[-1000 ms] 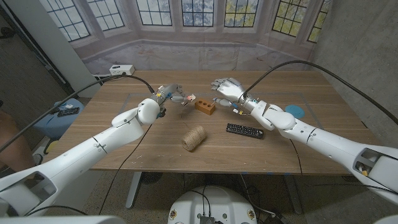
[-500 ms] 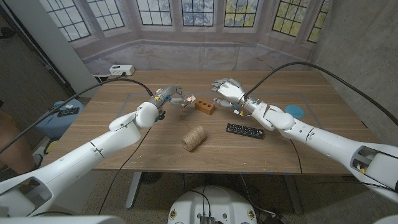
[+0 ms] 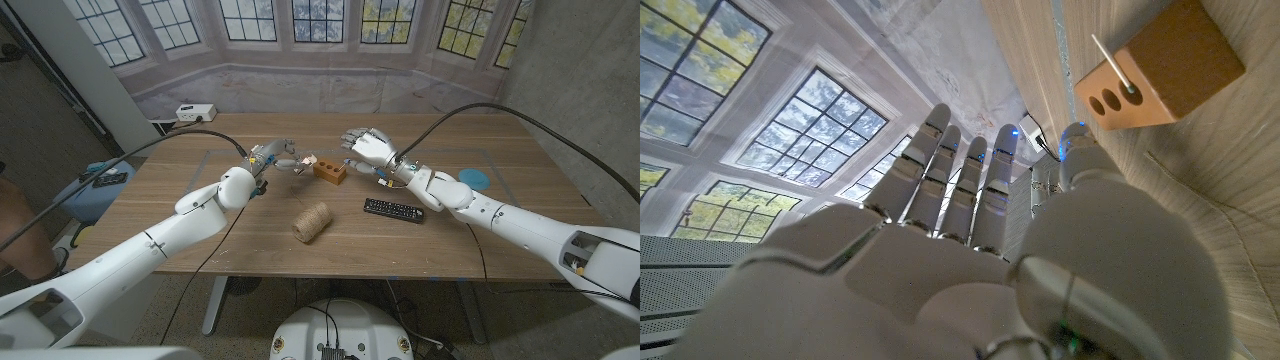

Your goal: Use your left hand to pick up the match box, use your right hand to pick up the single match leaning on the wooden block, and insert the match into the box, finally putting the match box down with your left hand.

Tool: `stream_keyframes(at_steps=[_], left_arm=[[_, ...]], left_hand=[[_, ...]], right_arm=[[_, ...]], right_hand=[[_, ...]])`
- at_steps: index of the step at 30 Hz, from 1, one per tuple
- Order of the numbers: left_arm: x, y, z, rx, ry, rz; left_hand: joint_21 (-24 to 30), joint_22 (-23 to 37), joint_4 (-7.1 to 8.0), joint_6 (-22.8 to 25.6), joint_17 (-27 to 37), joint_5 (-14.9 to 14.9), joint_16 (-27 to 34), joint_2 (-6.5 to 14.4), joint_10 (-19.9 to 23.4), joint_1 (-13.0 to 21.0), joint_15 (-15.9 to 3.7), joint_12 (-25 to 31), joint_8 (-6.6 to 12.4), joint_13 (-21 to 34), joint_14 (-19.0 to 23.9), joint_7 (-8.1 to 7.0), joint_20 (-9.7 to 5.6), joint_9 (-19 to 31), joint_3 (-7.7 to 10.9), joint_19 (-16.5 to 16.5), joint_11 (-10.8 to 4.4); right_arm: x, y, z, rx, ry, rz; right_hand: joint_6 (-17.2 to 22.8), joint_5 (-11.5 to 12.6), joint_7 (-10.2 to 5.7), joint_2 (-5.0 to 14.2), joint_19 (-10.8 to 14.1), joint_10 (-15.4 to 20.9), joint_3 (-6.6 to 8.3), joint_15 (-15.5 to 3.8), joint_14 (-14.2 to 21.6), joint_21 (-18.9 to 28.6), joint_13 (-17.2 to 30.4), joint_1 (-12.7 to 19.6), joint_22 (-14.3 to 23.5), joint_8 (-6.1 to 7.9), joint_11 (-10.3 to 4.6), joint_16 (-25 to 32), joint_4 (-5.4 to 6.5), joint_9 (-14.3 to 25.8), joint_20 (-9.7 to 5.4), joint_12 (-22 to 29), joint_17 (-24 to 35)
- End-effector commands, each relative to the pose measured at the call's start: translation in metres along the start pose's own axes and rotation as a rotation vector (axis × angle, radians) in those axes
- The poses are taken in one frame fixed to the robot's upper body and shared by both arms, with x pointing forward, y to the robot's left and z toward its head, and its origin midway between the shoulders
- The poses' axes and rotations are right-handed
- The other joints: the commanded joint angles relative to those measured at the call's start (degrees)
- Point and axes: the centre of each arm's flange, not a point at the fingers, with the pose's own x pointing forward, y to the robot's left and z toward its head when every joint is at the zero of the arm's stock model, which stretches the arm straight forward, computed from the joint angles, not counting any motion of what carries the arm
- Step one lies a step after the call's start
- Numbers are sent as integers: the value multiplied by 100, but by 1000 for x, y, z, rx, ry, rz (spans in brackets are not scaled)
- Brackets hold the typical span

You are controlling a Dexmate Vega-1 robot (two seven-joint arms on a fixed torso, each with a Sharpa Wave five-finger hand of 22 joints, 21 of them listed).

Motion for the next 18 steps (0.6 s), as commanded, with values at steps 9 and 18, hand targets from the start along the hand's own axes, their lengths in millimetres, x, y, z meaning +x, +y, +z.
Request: stream_keyframes(at_steps=[9,18], left_arm=[[-11,-4,3,-21,-26,2],[-17,-6,4,-20,-20,-4]], left_hand=[[-13,21,7,42,14,35,-19,101,12,158,1,-16,25,9,32,-19,-28,15,-44,-11,-3],[-12,21,7,34,14,36,-18,105,15,164,4,-15,18,10,33,-24,-34,14,-51,-12,1]], right_arm=[[-6,26,-1,-18,-36,-25],[-6,35,-2,-14,-40,-25]], right_hand=[[187,-12,-42,7,77,171,-30,-636,128,0,12,161,7,64,-45,82,5,18,-33,30,40],[237,-11,-59,6,94,205,-41,-664,170,-3,14,208,7,68,-62,98,6,20,-50,26,46]])
